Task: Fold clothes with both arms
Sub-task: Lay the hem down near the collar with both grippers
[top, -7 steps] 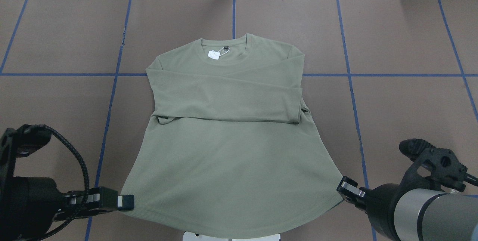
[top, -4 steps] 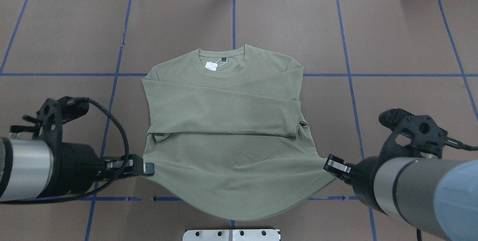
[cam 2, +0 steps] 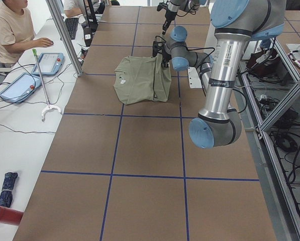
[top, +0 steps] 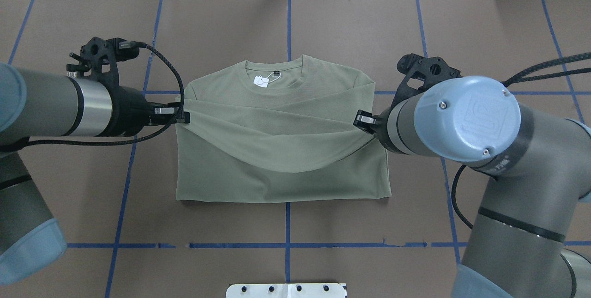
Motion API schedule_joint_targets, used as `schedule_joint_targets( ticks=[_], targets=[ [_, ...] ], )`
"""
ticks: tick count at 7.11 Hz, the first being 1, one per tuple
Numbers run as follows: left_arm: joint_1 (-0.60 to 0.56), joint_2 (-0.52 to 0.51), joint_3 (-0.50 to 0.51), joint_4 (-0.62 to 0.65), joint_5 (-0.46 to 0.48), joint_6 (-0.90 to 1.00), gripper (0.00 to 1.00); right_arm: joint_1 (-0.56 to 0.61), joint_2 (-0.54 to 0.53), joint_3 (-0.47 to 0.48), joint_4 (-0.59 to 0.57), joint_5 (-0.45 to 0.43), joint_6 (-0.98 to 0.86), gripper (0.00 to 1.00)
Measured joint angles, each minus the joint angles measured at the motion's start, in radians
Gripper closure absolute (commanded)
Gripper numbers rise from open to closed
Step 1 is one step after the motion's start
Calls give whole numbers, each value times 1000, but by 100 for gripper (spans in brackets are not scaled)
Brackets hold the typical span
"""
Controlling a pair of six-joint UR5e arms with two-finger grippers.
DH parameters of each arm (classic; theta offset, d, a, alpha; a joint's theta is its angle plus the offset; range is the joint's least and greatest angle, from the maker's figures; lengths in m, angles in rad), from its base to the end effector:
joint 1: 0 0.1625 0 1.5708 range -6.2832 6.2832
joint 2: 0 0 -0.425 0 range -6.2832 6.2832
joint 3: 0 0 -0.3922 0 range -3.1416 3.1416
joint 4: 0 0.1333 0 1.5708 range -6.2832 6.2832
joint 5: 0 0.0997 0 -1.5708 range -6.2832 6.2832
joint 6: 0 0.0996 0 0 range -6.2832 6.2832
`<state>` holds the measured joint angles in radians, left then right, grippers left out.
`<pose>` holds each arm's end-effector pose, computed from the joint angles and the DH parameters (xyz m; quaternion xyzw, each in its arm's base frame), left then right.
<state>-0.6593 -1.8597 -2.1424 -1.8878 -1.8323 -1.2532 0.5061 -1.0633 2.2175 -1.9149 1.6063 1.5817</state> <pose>0.3324 -0.3937 0.2173 0.1626 0.5371 -0.0688 0.8248 -0.3797 -0.3588 0.1717 0.0807 -0.3860 0.2281 0.8902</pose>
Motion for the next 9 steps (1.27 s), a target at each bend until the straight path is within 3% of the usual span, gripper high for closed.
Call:
schedule_joint_targets(
  ticks=[1, 3, 6, 9],
  targets=[
    [-35, -31, 68, -1, 1, 22, 100, 43, 20, -74, 55, 9, -27, 100],
    [-65, -117, 264, -24, 17, 34, 100, 122, 94, -314, 199, 14, -76, 100],
    [-66, -181, 579, -218, 81, 37, 100, 198, 186, -678, 426, 17, -143, 100],
    [-65, -192, 652, -273, 114, 38, 100, 229, 201, -763, 477, 27, -166, 100]
  ],
)
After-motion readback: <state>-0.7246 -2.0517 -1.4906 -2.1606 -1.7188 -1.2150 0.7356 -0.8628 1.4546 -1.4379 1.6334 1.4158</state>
